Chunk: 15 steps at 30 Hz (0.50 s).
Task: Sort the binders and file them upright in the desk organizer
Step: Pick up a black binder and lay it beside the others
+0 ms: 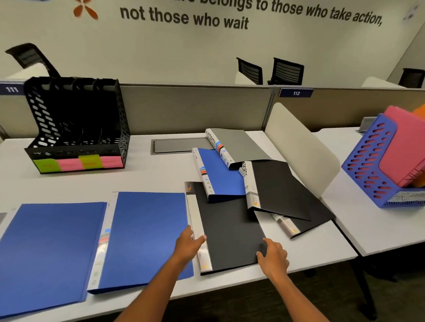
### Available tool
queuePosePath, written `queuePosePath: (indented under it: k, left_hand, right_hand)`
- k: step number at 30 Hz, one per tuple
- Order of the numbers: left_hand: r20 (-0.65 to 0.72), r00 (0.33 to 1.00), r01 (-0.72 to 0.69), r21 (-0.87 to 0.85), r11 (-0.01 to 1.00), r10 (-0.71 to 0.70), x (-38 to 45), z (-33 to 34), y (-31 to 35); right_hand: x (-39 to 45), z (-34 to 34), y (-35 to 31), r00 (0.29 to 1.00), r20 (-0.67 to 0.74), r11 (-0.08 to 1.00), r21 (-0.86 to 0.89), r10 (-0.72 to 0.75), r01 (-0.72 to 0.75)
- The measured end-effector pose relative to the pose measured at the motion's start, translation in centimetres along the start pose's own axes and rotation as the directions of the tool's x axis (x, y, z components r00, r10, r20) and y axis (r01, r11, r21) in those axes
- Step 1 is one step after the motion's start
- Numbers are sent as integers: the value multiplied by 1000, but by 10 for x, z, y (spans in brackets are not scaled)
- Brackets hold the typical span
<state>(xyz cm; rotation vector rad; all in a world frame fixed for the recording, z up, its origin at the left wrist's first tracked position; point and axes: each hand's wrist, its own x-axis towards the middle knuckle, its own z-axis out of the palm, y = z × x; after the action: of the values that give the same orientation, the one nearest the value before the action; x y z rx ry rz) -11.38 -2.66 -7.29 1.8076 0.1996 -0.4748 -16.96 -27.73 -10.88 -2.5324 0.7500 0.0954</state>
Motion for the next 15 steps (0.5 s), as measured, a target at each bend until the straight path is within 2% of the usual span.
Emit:
queuePosePath:
  k: [4, 8, 15]
  left_hand:
    - [-20, 999, -29, -15, 999, 29, -5, -4, 6]
    - [-63, 997, -44, -33, 999, 42, -9, 1, 7]
    - [-98, 994, -47, -56, 997, 42, -8, 21, 12]
  right_hand:
    - [-3, -6, -2, 1000, -20, 999, 36, 8, -8]
    - [-7, -9, -2, 999, -29, 976, 217, 16, -9]
    - [0, -19, -9, 988, 1, 802, 584, 153, -125]
